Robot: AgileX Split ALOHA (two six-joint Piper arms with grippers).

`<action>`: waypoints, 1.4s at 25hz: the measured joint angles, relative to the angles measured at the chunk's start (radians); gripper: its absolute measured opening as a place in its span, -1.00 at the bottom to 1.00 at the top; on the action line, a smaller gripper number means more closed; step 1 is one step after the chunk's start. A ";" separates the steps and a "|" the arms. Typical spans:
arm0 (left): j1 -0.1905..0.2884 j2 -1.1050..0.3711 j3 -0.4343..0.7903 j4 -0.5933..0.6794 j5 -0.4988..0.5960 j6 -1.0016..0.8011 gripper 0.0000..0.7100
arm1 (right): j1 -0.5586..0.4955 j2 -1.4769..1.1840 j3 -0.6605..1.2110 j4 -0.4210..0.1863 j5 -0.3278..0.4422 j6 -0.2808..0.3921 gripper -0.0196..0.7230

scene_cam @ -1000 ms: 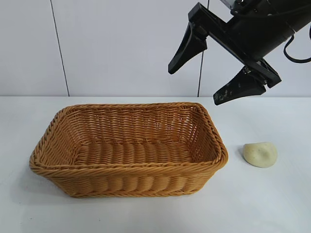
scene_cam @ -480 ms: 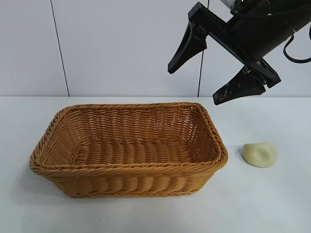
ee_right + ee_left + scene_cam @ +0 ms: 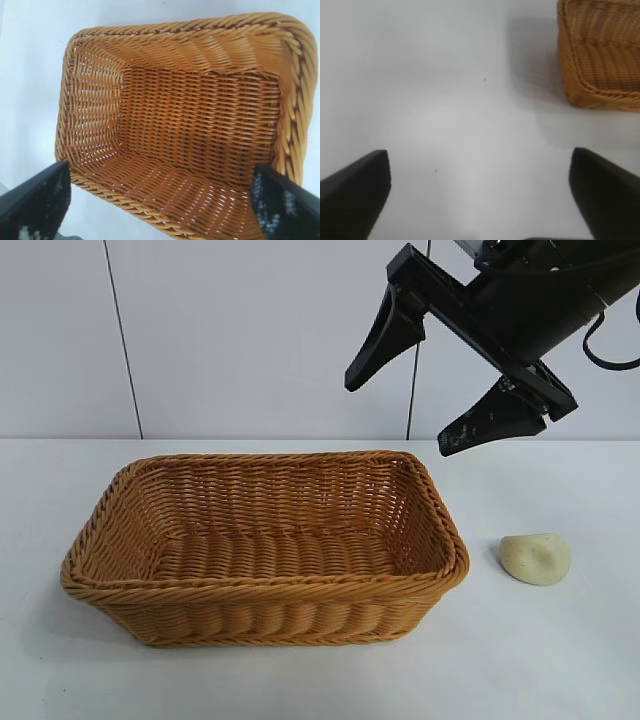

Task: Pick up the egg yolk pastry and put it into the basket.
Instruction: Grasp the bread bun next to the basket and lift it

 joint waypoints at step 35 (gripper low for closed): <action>0.000 -0.118 0.000 -0.007 -0.001 0.000 0.96 | -0.168 0.078 -0.253 -0.761 0.176 0.417 0.92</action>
